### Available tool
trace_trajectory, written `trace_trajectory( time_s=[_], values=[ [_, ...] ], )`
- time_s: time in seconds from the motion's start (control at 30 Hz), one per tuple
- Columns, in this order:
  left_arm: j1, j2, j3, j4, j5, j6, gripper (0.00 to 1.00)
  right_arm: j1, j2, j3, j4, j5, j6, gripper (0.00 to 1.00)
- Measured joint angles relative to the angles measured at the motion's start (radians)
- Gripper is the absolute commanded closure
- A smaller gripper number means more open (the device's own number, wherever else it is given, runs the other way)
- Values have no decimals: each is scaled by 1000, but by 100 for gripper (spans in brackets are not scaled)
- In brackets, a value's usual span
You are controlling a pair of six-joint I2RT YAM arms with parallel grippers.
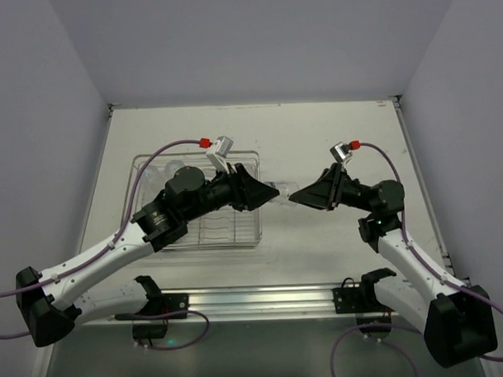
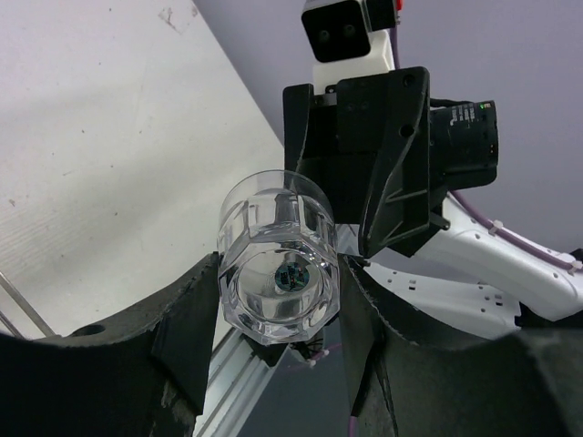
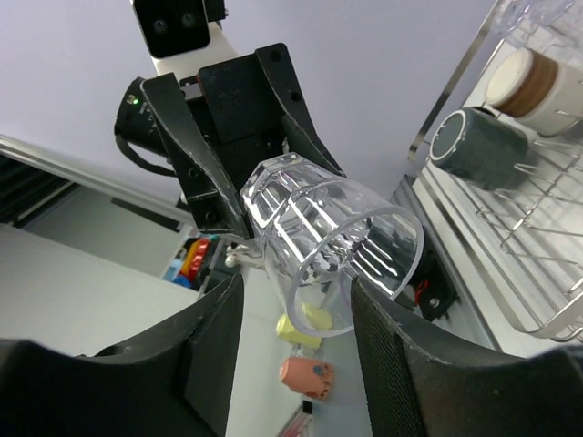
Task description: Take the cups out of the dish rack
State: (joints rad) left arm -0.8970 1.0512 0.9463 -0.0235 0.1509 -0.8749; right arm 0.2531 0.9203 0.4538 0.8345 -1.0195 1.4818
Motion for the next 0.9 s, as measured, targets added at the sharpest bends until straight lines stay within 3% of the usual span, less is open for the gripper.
trace_trajectory(
  time_s=[0.13,0.23,0.3,0.37,0.43,0.53,0.57,0.6,0.73,0.9],
  values=[
    [0,5,-13,24,14,-8,100,0,70,-26,187,-20,129,55],
    [0,12,-16,45,24,-16,100,0,116,-37,320,-24,221,73],
    [0,13,-20,56,29,-24,100,0,147,-37,373,-24,272,80],
    [1,15,-27,63,32,-31,100,0,177,-37,415,-28,317,98],
    [8,17,-36,69,41,-51,100,0,196,-37,453,-31,345,100],
    [10,20,-43,80,53,-66,45,0,205,-37,484,-40,362,100],
    [10,20,-43,80,54,-65,15,-1,205,-37,489,-40,361,100],
    [10,20,-43,80,53,-55,0,-1,204,-36,491,-39,359,100],
    [8,16,-25,27,12,-12,0,-5,185,-16,410,-50,264,100],
    [8,10,85,-132,-136,82,0,-50,98,75,49,-36,9,100]
  ],
)
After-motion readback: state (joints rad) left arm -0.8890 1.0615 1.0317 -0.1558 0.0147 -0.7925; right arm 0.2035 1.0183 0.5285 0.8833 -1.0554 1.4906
